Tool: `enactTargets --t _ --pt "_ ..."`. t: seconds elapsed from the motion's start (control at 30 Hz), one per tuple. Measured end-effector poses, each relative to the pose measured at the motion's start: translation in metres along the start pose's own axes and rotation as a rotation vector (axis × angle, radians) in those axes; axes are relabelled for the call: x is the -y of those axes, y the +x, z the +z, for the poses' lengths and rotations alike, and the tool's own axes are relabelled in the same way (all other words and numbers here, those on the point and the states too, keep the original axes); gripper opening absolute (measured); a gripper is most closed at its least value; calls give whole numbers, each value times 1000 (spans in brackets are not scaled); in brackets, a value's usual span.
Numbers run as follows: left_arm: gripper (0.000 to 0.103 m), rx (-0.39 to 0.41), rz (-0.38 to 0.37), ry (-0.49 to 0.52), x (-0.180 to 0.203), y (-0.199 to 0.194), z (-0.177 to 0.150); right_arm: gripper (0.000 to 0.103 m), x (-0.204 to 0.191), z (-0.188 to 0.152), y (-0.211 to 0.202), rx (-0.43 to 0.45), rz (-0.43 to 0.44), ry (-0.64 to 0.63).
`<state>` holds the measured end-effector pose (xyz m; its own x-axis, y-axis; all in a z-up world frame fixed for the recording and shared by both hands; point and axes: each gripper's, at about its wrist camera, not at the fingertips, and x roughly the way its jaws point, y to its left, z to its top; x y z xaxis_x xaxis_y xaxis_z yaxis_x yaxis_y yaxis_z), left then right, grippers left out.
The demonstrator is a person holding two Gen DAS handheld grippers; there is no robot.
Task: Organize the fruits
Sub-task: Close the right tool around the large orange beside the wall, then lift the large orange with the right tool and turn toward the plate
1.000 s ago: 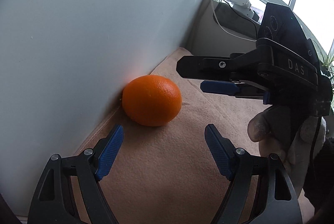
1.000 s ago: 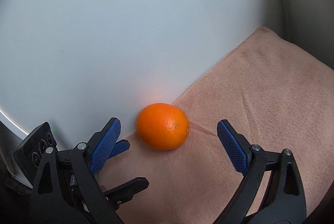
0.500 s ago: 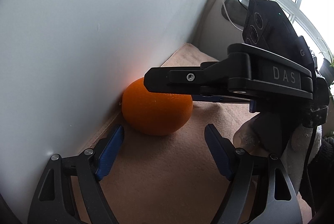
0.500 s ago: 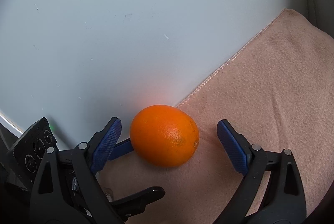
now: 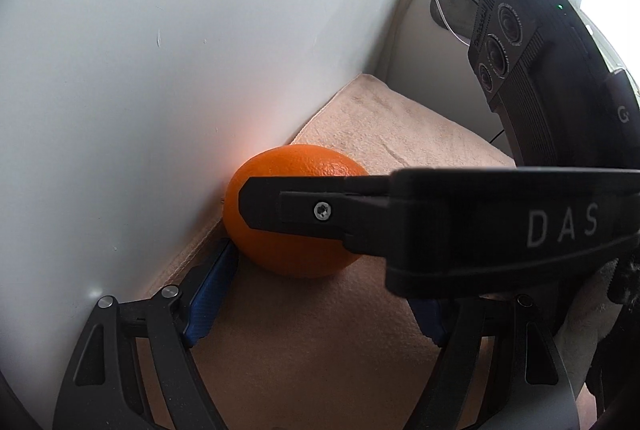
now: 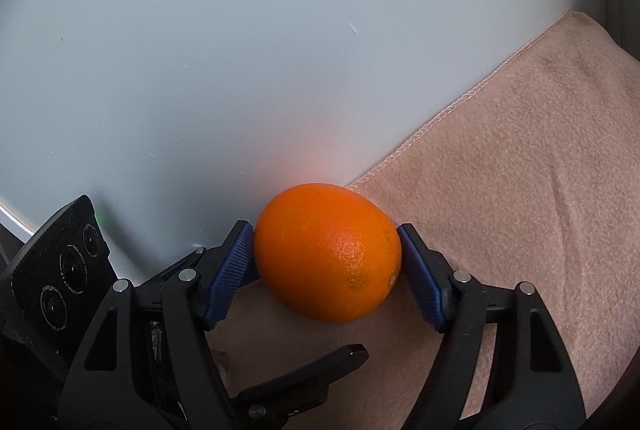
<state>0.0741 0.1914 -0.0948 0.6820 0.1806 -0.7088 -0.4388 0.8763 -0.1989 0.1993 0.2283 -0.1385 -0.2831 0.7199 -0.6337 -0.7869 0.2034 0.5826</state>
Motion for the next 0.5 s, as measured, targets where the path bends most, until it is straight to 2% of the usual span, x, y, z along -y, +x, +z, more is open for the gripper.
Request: enactTargets --t 0.4,0.5 --pt "76 41 -37 -12 -6 -6 -2 75 -31 -32 -6 35 -74 -66" --pt "76 59 -37 -5 -5 -10 -2 75 -51 -45 -17 52 -80 -73"
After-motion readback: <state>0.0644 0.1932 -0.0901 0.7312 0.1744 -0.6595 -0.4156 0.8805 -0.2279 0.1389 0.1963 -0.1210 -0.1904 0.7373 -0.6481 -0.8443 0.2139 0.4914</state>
